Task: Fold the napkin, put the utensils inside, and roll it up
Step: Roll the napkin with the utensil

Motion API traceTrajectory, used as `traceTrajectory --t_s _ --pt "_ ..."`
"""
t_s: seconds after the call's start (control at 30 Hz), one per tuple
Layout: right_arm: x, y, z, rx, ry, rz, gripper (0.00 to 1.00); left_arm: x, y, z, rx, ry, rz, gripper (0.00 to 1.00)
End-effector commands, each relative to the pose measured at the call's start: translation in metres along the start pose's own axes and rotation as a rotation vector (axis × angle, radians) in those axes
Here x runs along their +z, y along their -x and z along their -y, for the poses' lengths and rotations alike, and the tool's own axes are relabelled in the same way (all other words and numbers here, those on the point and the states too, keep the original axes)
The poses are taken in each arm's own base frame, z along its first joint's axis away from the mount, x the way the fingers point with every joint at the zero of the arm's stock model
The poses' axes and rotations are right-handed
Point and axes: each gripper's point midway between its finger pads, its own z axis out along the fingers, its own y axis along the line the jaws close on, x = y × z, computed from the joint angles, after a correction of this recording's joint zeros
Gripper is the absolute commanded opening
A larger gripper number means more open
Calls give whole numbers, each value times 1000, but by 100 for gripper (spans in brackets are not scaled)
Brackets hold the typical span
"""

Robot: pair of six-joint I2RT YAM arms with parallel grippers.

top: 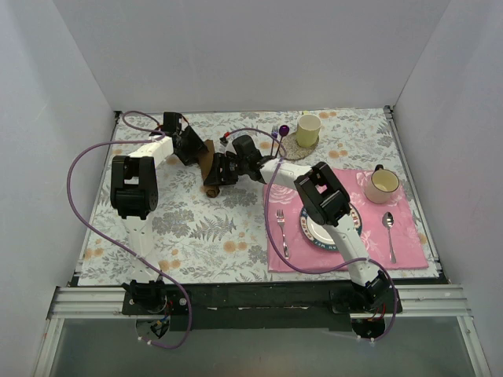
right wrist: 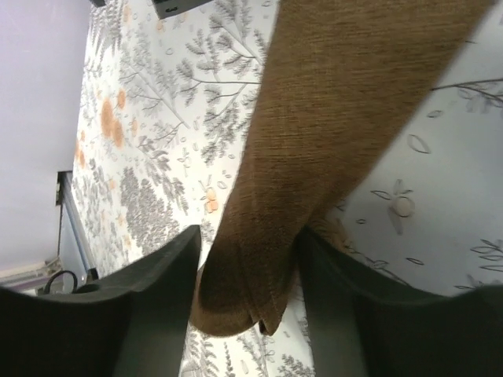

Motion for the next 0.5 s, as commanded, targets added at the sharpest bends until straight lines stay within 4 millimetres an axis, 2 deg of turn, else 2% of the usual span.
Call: traceTrajectory --t_s 0.0,0.03,0.1,0.13,0.27,0.43,0.47 --pt "-8 1 1 -74 -81 -35 65 -24 19 9 61 30 43 64" --pt "-9 4 0 -85 -90 -32 68 -27 25 16 65 20 50 65" --pt "-12 4 4 -114 -129 -41 74 -29 24 15 70 35 38 67" --pt "-13 6 1 -129 -133 -39 75 -31 26 15 77 39 41 73" --pt "-20 8 3 -172 -174 -35 79 -45 29 20 91 38 53 75" --pt "-31 14 -6 -218 -182 -32 82 -63 32 27 101 26 67 76" --pt "-33 16 -9 -228 -182 -28 85 -66 31 28 102 23 68 76"
